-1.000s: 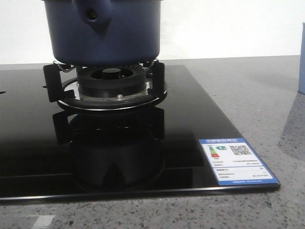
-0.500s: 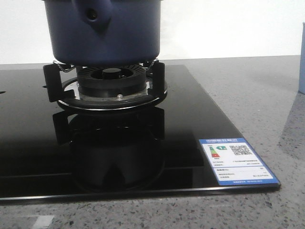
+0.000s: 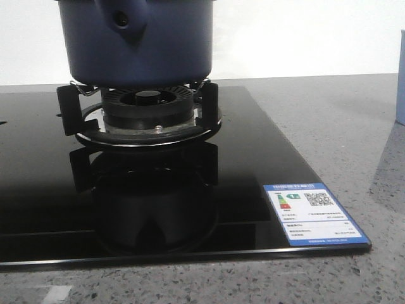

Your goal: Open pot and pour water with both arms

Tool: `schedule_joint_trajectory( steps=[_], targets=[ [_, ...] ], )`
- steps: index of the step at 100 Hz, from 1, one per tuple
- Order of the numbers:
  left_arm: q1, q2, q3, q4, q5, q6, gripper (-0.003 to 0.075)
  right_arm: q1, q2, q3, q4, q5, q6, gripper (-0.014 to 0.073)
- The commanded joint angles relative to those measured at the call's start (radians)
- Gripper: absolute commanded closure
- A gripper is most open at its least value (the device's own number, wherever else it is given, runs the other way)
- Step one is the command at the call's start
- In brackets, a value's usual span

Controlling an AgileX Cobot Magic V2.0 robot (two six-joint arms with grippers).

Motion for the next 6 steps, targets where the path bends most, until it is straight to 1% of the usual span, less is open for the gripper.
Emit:
schedule_joint_trajectory(
  steps=[1, 6],
  targets=[
    [0.0, -0.028, 0.009, -0.005, -0.076, -0.01, 0.0741, -0.007, -0.019, 0.024, -0.012, -0.086, -0.013, 0.0636],
    [0.0, -0.028, 0.009, -0.005, -0.076, -0.01, 0.0741, -0.007, -0.019, 0.024, -0.012, -0.086, -0.013, 0.0636]
  ],
)
